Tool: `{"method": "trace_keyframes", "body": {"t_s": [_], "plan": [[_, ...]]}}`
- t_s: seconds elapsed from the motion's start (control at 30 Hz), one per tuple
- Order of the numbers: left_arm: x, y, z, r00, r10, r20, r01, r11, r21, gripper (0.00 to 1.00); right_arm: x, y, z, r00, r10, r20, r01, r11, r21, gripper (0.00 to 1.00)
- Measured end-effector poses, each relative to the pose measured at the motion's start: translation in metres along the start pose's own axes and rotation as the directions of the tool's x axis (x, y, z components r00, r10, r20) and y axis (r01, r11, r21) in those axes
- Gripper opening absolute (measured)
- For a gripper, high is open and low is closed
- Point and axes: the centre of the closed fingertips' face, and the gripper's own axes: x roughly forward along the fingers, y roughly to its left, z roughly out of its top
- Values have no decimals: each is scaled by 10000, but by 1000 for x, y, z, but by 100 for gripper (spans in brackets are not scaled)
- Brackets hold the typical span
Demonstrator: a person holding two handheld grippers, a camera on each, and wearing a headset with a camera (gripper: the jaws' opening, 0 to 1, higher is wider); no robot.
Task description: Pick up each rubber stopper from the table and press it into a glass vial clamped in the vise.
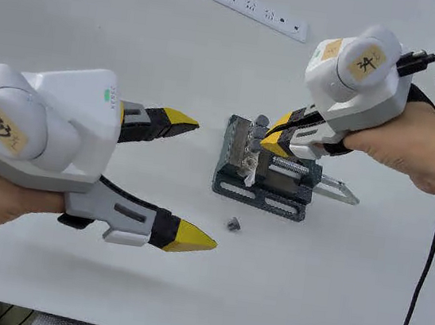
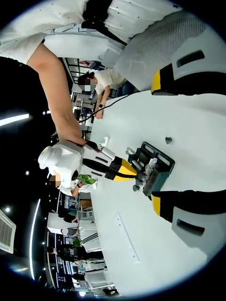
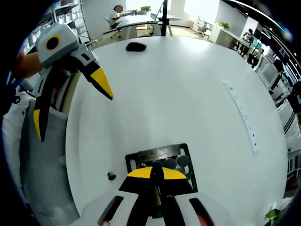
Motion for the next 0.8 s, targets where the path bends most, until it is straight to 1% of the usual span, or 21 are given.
{"method": "trace_keyframes", "body": {"t_s": [0.1, 0.27, 0.63, 0.7, 0.8], "plan": [[-1, 0, -1, 10000, 3, 3, -3, 10000, -19, 82, 4, 1, 0, 9999, 144, -64, -144, 9999, 13, 2], [-2, 2, -2, 10000, 34, 2, -34, 10000, -35, 82, 8, 1, -1, 9997, 191, -125, -191, 9998, -12, 1], [-2, 2, -4, 10000, 37, 19, -37, 9999, -115, 81, 10, 2, -4, 9992, 297, -278, -297, 9996, 1, 1], [-2, 2, -4, 10000, 27, 17, -27, 9999, -108, 81, 11, 0, -4, 9992, 282, -295, -283, 9996, -43, 2], [-2, 1, -4, 10000, 22, 26, -21, 9999, -98, 81, 11, 1, -4, 9988, 395, -299, -394, 9992, 59, 1]]}}
